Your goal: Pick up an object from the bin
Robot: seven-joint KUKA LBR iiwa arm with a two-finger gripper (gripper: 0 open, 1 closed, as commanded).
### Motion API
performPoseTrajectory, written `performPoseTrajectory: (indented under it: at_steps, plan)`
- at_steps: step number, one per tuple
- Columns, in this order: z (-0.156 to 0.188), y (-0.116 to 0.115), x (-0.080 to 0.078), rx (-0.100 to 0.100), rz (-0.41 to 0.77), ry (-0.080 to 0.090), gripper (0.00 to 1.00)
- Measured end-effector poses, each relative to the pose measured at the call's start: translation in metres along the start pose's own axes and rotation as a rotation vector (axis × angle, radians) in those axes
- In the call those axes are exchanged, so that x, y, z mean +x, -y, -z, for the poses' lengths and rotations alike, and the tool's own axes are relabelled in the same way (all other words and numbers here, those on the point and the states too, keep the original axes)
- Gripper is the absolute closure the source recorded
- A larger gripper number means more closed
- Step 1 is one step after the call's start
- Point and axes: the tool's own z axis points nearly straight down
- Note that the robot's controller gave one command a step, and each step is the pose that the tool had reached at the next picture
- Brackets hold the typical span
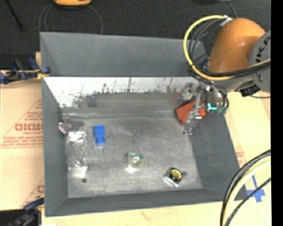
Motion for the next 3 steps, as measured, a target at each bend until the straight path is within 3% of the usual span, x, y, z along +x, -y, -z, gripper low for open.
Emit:
performPoseTrajectory:
  at_steps: [1,2,3]
  plan:
    - [-0.048,-0.066,0.001,-0.003,0.027,0.002,0.0]
    - [-0.12,-0.117,-0.003,-0.001,0.253,0.007,0.0]
    - [-0.049,-0.127,0.063,0.001,0.369,0.008,0.0]
